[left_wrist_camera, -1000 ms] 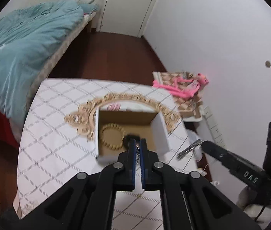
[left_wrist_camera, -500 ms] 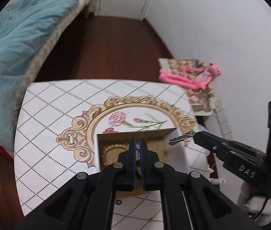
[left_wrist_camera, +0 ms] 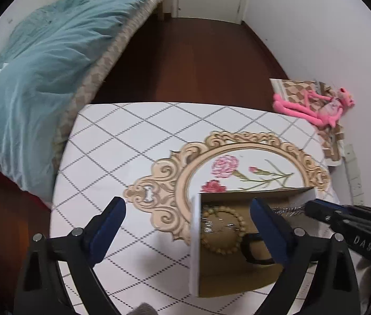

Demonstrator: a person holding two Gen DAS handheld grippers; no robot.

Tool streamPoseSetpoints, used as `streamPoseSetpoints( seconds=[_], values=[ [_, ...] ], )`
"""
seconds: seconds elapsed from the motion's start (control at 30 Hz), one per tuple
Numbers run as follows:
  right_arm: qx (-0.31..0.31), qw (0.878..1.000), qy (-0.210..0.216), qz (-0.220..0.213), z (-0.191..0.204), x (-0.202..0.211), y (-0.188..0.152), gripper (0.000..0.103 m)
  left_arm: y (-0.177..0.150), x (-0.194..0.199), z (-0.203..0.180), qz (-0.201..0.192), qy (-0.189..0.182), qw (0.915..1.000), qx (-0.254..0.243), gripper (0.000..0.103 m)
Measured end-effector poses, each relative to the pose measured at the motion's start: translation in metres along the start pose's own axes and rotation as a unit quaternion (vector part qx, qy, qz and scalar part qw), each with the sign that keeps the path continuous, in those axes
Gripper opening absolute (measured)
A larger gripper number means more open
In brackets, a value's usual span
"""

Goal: Organize jewelry
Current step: 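Carry both silver chains over the white box and open both tools, then withdraw both tools from the box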

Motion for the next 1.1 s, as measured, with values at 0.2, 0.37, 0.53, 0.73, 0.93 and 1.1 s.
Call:
streamPoseSetpoints(
  seconds=[0.2, 0.37, 0.53, 0.73, 0.93, 1.1],
  values=[
    [0.040, 0.995, -0.084, -0.047, -0.004, 0.026, -0.005, 0.076, -0.005, 0.012, 0.005, -0.038, 0.028, 0.9988, -0.013, 0.103],
    [0.057, 0.982, -0.171, -0.051, -0.018, 0.031, -0.027, 0.094, -0.021, 0.016, 0.004, -0.050, 0.050, 0.9974, -0.014, 0.103],
    [0.043, 0.982, -0.178, -0.035, -0.029, 0.019, -0.058, 0.094, -0.043, 0.014, -0.003, -0.038, 0.044, 0.9982, -0.015, 0.103],
    [0.033, 0.983, -0.176, -0.041, -0.026, 0.019, -0.074, 0.094, -0.059, 0.015, -0.005, -0.027, 0.044, 0.9986, -0.012, 0.103],
    [0.025, 0.985, -0.163, -0.051, -0.020, 0.028, -0.078, 0.094, -0.065, 0.025, -0.008, -0.031, 0.042, 0.9986, -0.011, 0.103],
    [0.025, 0.984, -0.159, -0.077, -0.013, 0.050, -0.082, 0.094, -0.066, 0.045, -0.010, -0.049, 0.052, 0.9974, -0.015, 0.103]
  ],
)
Point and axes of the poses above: each gripper's, at about its wrist camera, not at the fingertips, and x roughly against the way its jaws point, z to its left, y to its top, the point moved 6 cm from there along -x, roughly the way its jaws point, and after that the axes turned 3 degrees about -z, right-handed, at the moved point
